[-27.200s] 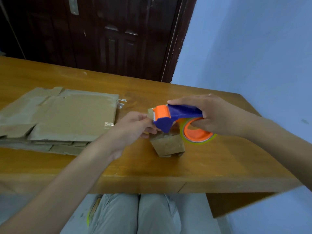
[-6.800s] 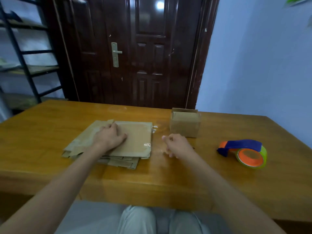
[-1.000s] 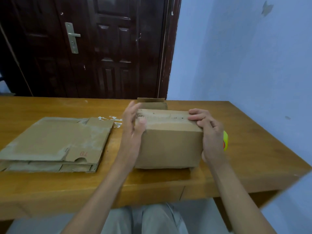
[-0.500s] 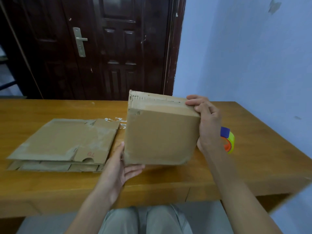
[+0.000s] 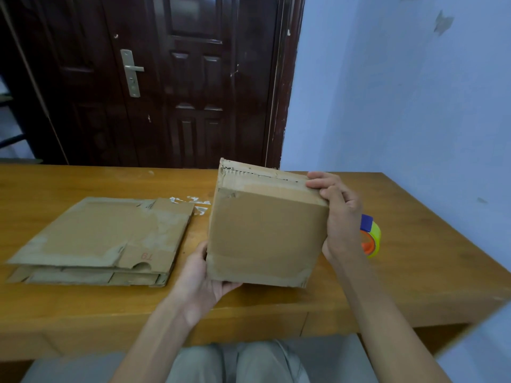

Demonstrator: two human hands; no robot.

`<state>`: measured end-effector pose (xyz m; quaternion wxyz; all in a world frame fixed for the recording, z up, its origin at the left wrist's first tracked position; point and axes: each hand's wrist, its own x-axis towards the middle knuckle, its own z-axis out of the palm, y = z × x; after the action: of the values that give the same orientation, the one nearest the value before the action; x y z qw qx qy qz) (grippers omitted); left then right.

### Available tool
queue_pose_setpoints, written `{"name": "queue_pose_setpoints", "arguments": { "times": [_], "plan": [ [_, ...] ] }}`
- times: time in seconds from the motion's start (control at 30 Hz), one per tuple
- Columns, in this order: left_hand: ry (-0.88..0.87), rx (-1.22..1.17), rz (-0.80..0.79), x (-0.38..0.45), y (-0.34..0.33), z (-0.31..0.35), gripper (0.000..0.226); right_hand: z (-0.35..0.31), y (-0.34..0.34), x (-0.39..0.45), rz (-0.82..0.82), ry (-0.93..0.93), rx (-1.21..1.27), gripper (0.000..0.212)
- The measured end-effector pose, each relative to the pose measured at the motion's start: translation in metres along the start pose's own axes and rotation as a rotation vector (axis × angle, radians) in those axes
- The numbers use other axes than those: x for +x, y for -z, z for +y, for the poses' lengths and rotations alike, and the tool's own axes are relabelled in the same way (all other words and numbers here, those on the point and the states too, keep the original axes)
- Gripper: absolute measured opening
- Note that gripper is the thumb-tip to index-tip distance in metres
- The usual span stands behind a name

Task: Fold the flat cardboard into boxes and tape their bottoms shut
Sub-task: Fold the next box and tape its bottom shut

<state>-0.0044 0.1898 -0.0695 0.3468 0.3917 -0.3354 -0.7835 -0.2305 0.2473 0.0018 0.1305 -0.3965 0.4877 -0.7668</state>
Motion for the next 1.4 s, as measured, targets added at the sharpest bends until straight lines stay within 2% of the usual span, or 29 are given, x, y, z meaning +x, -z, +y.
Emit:
{"name": "queue_pose_setpoints", "arguments": {
  "times": [0.07, 0.23, 0.37, 0.47, 0.57, 0.67, 0.77, 0.83, 0.93, 1.03, 1.23, 1.33, 1.4],
  "plan": [
    [0.002, 0.069, 0.007, 0.002, 0.001, -0.002, 0.031, 0.003, 0.002, 0.001, 0.004, 0.003, -0.002, 0.039],
    [-0.188, 0.317, 0.267, 0.003, -0.003, -0.002, 0.023, 0.007, 0.003, 0.000, -0.021, 0.048, -0.046, 0.033],
    [-0.289, 0.609, 0.299, 0.006, 0.005, 0.000, 0.046, 0.009, 0.010, 0.005, 0.004, 0.030, -0.073, 0.035],
    [-0.350, 0.650, 0.346, 0.003, 0.006, 0.006, 0.063, 0.011, 0.010, 0.004, 0.016, 0.028, -0.070, 0.037],
    [-0.307, 0.747, 0.277, -0.001, 0.003, 0.012, 0.092, 0.012, 0.010, 0.003, 0.015, 0.019, -0.082, 0.038],
    [-0.223, 0.947, 0.204, -0.006, 0.002, 0.015, 0.076, 0.013, 0.008, -0.002, -0.036, 0.044, -0.135, 0.033],
    [-0.206, 1.077, 0.173, 0.002, 0.007, 0.017, 0.093, 0.017, 0.009, -0.005, -0.070, 0.084, -0.184, 0.030],
    [-0.243, 1.044, 0.195, 0.011, 0.011, 0.015, 0.084, 0.018, 0.008, -0.005, -0.072, 0.088, -0.192, 0.029],
    [-0.291, 0.884, 0.221, 0.020, 0.010, 0.013, 0.056, 0.018, 0.004, -0.004, -0.062, 0.067, -0.192, 0.029],
    [-0.300, 0.834, 0.239, 0.019, 0.010, 0.011, 0.045, 0.018, 0.000, -0.004, -0.063, 0.056, -0.206, 0.029],
    [-0.275, 0.730, 0.169, 0.018, -0.007, -0.003, 0.054, 0.025, 0.028, -0.001, -0.002, 0.053, -0.135, 0.031],
    [-0.188, 0.540, 0.016, 0.017, -0.019, -0.006, 0.064, 0.025, 0.042, -0.001, 0.053, 0.019, -0.089, 0.029],
    [-0.155, 0.442, -0.025, 0.017, -0.022, -0.007, 0.063, 0.021, 0.041, -0.003, 0.060, 0.012, -0.115, 0.029]
  ]
}}
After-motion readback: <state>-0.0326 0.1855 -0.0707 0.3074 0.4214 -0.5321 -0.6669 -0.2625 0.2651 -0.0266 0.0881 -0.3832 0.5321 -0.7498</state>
